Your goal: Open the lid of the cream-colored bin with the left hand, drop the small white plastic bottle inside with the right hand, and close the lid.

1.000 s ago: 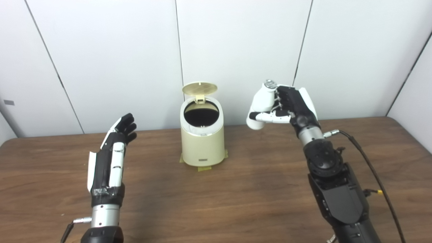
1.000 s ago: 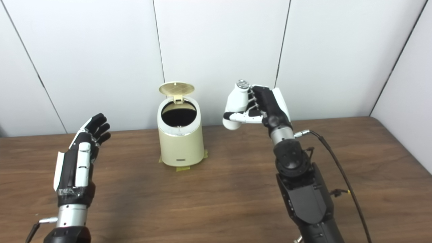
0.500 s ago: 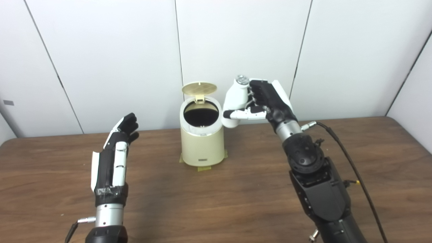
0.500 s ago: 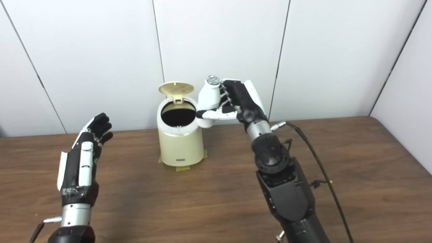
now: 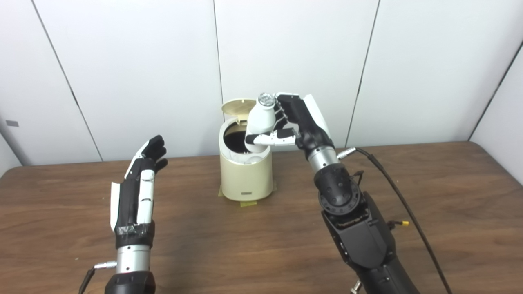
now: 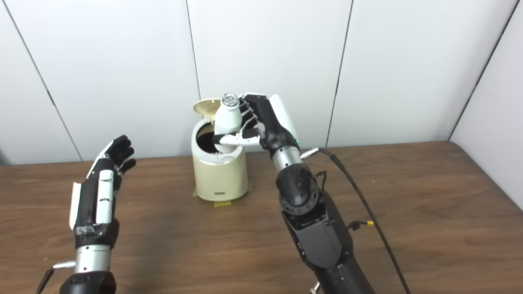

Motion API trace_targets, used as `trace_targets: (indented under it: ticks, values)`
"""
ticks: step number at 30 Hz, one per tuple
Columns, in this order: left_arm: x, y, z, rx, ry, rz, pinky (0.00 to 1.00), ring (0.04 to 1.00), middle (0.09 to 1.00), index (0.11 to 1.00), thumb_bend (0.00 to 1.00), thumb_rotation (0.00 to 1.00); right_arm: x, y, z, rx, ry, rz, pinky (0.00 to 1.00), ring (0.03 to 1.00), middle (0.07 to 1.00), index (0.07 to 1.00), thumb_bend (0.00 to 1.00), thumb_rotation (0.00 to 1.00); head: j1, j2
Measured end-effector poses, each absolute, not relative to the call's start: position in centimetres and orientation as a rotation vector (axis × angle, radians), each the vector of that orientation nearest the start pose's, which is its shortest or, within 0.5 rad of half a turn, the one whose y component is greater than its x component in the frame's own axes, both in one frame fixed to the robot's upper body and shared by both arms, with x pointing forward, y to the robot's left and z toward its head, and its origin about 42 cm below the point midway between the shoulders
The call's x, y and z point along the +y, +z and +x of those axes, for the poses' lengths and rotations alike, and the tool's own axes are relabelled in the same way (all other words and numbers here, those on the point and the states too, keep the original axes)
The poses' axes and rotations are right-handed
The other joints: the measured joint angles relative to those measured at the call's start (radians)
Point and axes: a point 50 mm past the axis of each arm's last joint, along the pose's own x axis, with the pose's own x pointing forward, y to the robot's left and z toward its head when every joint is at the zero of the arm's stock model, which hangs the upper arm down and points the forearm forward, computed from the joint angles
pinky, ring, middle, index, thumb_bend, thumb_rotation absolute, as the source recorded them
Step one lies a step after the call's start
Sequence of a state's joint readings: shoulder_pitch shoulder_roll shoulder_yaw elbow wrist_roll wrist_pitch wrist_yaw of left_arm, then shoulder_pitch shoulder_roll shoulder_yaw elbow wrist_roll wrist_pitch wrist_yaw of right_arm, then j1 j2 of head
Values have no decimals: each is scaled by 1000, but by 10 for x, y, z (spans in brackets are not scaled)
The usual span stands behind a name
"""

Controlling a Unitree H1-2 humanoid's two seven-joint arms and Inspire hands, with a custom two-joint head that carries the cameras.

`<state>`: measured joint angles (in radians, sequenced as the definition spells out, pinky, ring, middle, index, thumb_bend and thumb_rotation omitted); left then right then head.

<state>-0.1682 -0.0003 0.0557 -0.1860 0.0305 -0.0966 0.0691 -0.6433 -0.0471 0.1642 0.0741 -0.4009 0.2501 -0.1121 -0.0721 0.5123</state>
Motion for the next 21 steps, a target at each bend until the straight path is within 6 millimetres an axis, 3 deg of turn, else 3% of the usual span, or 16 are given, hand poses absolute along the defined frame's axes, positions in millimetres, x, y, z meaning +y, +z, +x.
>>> trace_targets:
  ticks: [8,16,21]
  values:
    - [215,202,322,-447,84,12,852,876,881,866,462,888,-122,295,457,-545,-30,-556,305,397,486,501,517,0,6,-3]
    - [213,202,322,-448,85,16,846,875,877,865,457,891,-118,264,470,-728,-80,-620,319,408,514,517,500,0,11,0]
    - [213,204,322,-452,85,15,842,878,882,874,471,893,-118,260,471,-775,-96,-607,343,423,511,516,498,0,14,3]
